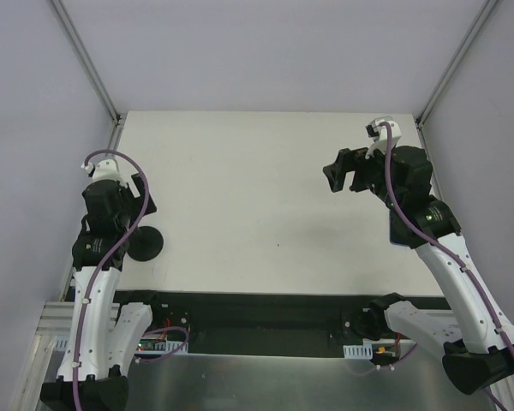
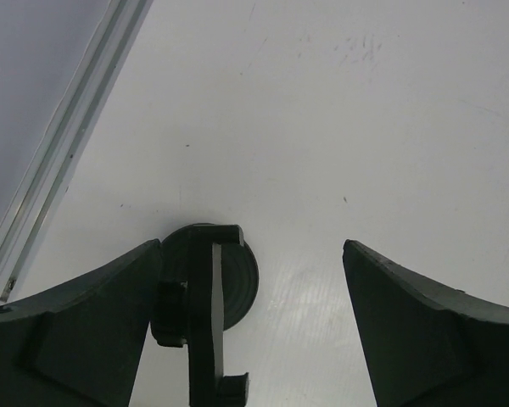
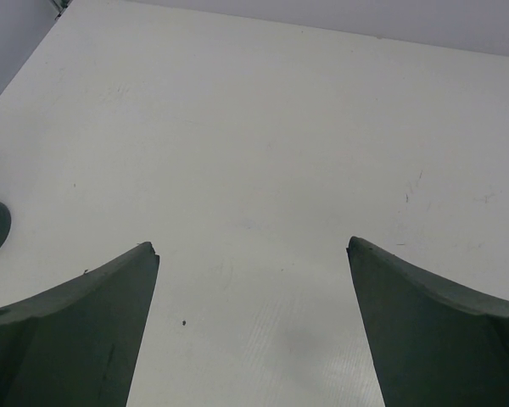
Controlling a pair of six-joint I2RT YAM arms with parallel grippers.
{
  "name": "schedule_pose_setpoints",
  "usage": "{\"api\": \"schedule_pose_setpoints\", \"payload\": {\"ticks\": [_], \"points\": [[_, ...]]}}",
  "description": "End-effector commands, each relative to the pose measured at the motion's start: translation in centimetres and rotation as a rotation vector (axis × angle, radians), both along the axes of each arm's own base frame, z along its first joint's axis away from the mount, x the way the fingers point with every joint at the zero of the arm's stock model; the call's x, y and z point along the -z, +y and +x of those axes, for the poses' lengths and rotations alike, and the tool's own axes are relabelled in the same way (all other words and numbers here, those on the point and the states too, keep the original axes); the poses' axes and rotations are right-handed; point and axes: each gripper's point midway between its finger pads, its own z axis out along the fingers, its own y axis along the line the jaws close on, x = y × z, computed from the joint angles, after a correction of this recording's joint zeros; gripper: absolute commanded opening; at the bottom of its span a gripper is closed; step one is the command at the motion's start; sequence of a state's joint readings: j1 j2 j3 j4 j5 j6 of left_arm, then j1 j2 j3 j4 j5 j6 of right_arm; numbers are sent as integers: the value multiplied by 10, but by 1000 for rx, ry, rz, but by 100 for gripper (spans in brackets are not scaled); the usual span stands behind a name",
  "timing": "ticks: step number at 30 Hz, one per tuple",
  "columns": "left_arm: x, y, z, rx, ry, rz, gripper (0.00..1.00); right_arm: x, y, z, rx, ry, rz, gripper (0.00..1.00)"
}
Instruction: Place the phone on the phone stand
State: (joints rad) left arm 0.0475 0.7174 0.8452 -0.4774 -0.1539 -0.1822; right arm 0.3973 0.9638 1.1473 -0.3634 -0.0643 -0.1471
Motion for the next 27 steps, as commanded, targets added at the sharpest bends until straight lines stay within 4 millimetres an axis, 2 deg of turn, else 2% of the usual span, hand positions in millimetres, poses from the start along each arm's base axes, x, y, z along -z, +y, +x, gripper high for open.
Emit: {"api": "schedule_pose_setpoints", "payload": {"ticks": [1,4,5,6,11,14,16,21,27], "points": [[23,3,-23,-35,83,-13,86,-9,0,-2,-9,-33,0,96],[28,9,-27,-70,92,2,90,-9,-2,-3,3,-35,-5,96],[28,10,-28,-79,97,2,98,-9,-4,-2,9,-37,-6,96],[28,11,-29,-90,103,-5,99,-9,-3,-3,5,-38,-7,96],[23,20,-38,-178,113,-16,99,-6,-2,-1,2,-26,-10,96],[21,24,-48,-235,130,-33,93,-6,-3,0,7,-25,-12,96],[25,23,-52,-259,150,-57,85,-6,-3,0,10,-25,-13,96],[31,25,-49,-289,178,-72,75,-6,-4,-2,10,-24,-17,96],[29,20,-42,-255,188,-76,50,-5,-7,-3,21,-27,-21,96]]}}
